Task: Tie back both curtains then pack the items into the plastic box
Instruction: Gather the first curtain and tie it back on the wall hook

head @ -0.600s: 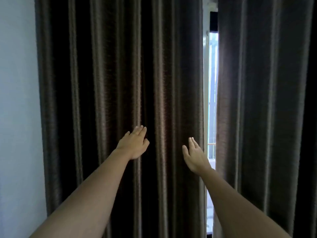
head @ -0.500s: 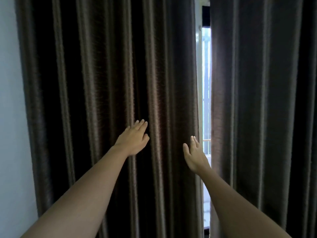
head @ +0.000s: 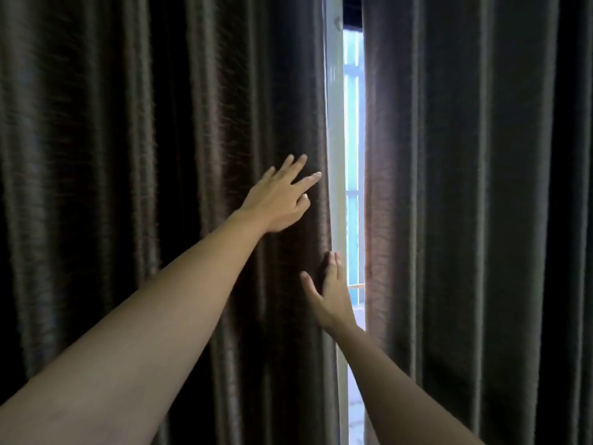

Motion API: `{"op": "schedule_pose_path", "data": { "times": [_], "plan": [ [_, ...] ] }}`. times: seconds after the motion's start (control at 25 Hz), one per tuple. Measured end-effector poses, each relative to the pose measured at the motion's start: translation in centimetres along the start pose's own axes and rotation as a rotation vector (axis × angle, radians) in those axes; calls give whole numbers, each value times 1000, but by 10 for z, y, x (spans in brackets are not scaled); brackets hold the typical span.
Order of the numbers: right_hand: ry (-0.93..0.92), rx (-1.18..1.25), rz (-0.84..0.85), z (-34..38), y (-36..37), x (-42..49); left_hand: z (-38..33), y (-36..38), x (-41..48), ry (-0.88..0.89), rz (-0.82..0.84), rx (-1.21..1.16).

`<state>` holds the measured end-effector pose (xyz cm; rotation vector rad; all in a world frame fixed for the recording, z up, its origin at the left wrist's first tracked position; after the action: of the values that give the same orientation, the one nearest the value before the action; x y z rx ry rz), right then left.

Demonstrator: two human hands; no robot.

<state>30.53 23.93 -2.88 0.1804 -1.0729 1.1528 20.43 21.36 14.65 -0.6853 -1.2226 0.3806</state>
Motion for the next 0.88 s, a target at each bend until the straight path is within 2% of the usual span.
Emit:
{"op": "schedule_pose_path", "data": {
  "times": [0.12,0.28,0.4,0.52,0.68,0.76,0.8,0.88],
  "plan": [
    [-34,146,46,-9,20,19,-14,21,29,40,25,166],
    [-37,350,179,-7,39,47,-6,28,53,-45,-25,484],
    [-116,238,235,8,53,63,16,12,59,-142,-112,679],
    [-109,328,218,27,70,76,51,-5,60,-285,-148,721],
    [-149,474,314,51,98,87,85,-19,63,-421,-180,614],
    [-158,531,305,55,108,95,91,-25,67,-470,-209,713],
    [-160,562,306,58,111,100,90,-30,71,-459,-256,787],
    [-196,543,295,64,115,112,83,-36,83,-309,-407,903]
  ]
}}
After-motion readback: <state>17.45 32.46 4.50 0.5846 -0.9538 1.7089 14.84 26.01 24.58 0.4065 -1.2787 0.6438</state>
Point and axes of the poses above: each hand's wrist, its own x-axis towards the middle knuckle, its own y-axis out of the palm, z = x × y, the point moved 6 cm from there along x, towards the middle knuckle, and after that the axes turned 10 degrees about -y, right-handed, at the moved point
